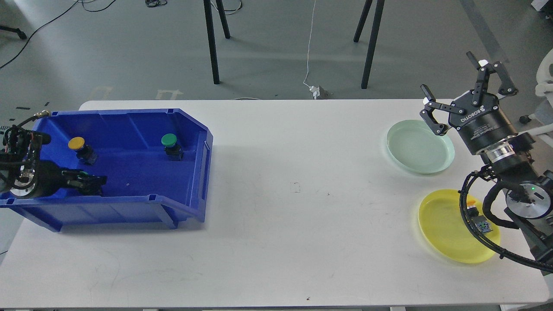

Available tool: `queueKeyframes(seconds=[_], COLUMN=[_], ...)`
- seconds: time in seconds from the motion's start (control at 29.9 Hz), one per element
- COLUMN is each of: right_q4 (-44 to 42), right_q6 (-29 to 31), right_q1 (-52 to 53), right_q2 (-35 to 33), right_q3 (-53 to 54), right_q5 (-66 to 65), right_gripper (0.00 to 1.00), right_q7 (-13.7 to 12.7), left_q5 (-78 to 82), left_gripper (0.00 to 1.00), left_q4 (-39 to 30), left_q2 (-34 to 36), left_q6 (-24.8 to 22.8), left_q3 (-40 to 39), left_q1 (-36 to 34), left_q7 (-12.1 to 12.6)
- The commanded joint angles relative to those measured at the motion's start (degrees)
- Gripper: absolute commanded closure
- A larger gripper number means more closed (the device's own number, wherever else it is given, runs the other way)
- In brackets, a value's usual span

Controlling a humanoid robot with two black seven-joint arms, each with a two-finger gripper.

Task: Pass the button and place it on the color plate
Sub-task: 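Grasp the green-topped button near the bin edge with the left gripper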

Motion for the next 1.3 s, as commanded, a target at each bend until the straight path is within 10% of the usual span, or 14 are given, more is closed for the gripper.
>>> queueKeyframes(seconds=[0.0,1.27], right_q4=[1.4,2.4], right_q6=[0.0,0.0], right_q1=[-0.6,-3.0], right_q2=[-0.2,-0.3], right_q3=[0.3,2.5], right_q5=[0.0,0.0], right_gripper=[0.02,0.02], right_q7=[0.0,0.0], left_q5=[-0.2,-0.3], left_gripper=[0.30,0.67], left_q4=[0.1,1.3], left_q2=[0.0,-0.3], left_q6=[-0.2,-0.7], left_q3=[-0.1,-0.1], left_q1=[-0.1,0.0], left_q7=[0.0,0.0])
